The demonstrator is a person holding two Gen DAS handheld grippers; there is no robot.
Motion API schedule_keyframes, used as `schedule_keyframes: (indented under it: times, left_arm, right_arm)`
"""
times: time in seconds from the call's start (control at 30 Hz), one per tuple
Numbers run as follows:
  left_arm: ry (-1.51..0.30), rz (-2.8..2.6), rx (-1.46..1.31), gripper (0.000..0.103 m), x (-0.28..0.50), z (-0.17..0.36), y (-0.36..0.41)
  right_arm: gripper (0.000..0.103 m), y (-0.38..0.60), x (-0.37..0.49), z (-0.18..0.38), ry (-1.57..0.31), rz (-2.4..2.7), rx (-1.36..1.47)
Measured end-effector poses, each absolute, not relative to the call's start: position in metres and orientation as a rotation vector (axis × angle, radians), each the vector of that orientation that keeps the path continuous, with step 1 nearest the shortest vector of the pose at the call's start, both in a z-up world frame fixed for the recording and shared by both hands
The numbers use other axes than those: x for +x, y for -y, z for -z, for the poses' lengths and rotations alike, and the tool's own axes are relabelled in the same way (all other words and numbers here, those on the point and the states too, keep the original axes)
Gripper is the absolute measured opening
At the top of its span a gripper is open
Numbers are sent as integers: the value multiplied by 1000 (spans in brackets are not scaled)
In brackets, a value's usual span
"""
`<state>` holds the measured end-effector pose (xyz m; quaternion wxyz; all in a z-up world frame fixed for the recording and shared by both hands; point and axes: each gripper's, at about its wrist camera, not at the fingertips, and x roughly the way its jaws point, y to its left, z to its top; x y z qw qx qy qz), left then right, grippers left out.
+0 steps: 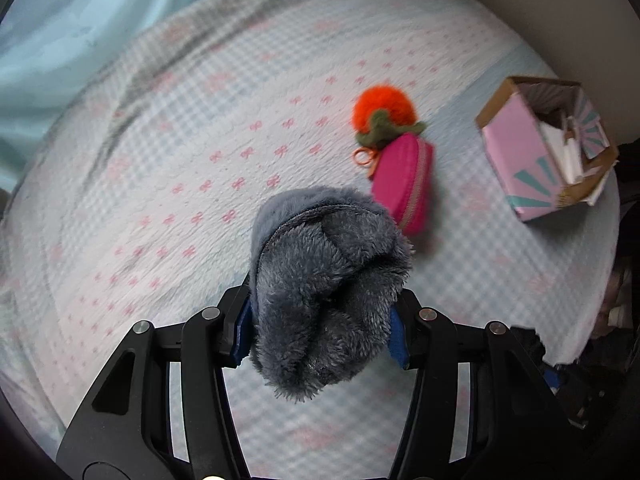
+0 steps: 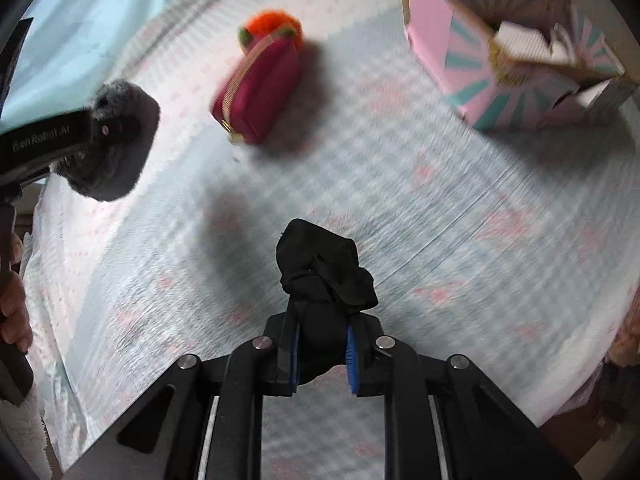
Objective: Organize soft objects
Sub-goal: 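Carry the grey ball and black sock over the box with both tools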
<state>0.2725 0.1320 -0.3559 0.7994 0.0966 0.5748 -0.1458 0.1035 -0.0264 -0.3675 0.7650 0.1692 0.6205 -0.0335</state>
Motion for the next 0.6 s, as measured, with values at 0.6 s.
schedule_keyframes:
  times: [0.6]
  left_arm:
    - [-1014, 322, 46, 49, 189, 194, -67]
  right_arm:
    - [16, 101, 98, 176, -1025, -67, 321]
